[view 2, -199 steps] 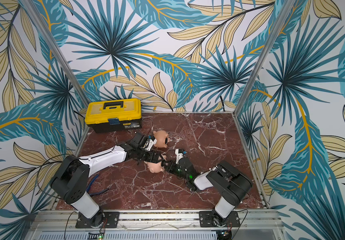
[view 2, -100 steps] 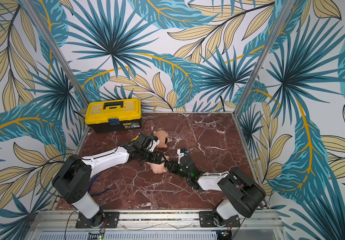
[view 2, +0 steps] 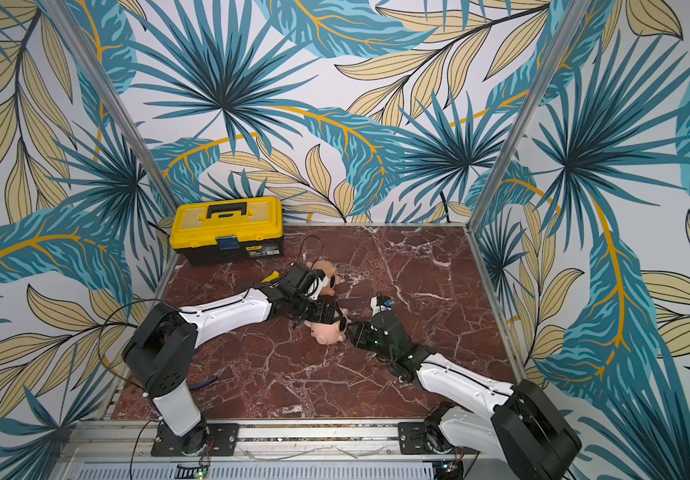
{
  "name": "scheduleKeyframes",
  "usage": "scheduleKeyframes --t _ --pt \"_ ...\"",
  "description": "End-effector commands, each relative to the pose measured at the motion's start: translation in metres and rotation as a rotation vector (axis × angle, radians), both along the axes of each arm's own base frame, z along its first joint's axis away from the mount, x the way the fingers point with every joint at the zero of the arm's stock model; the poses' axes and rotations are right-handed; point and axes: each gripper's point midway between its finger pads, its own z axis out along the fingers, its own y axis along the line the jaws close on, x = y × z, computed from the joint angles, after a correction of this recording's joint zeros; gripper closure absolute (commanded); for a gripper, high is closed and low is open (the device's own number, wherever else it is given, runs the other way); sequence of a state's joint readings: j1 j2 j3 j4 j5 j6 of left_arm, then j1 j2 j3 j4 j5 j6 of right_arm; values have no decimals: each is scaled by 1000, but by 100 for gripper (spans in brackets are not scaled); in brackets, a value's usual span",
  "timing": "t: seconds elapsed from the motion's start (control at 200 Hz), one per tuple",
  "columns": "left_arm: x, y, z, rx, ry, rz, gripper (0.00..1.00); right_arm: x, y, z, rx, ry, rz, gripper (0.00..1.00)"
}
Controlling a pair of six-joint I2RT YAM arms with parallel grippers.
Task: Close piggy banks
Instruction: Move the piggy bank to the center of the board.
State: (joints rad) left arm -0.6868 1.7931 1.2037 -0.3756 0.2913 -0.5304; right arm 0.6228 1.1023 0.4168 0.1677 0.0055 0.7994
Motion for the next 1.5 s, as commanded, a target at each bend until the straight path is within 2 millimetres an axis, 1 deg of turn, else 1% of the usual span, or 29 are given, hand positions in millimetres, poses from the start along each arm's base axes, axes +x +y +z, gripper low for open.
scheduleKeyframes --t 0.0,0.15,0.325,0.506,0.646,0.811,0.851,0.926,0.951,1.072,1.137,1.197,1.307,1.377,1.437,1.497 --pt "12 -1 -8 51 1 46 4 -12 -26 -18 -112 44 -33 54" --pt "28 -16 2 46 -44 61 4 -14 -40 -7 -131 34 -60 54" --pt "52 -35 14 35 -95 97 4 -13 -53 4 -155 32 -96 53" --pt "76 -56 25 15 -145 102 4 -10 -55 18 -144 2 -93 53" --pt "94 -70 27 7 -176 101 4 -8 -57 28 -147 -18 -97 53" --pt "114 -85 26 19 -202 99 4 -5 -60 35 -151 -31 -105 53" --pt "117 -88 26 25 -205 98 3 -9 -64 30 -170 -2 -107 53" --pt "120 -93 31 25 -217 93 0 -9 -66 31 -169 -3 -111 53" --pt "121 -94 32 25 -221 94 1 -8 -66 32 -169 -6 -112 53" --pt "122 -98 47 8 -247 88 1 -7 -68 34 -172 -7 -119 53" --pt "122 -98 59 3 -270 87 1 -6 -69 35 -175 -7 -119 53" --pt "124 -96 71 1 -299 87 0 -6 -70 35 -180 -11 -121 53" --pt "124 -93 101 -10 -363 76 0 -3 -77 37 -206 -19 -140 53" --pt "123 -86 120 -4 -409 72 1 0 -86 38 -243 -26 -174 53" --pt "122 -77 138 1 -451 69 0 4 -98 42 -296 -40 -224 48" --pt "124 -61 154 16 -490 95 0 8 -111 48 -347 -50 -274 42"
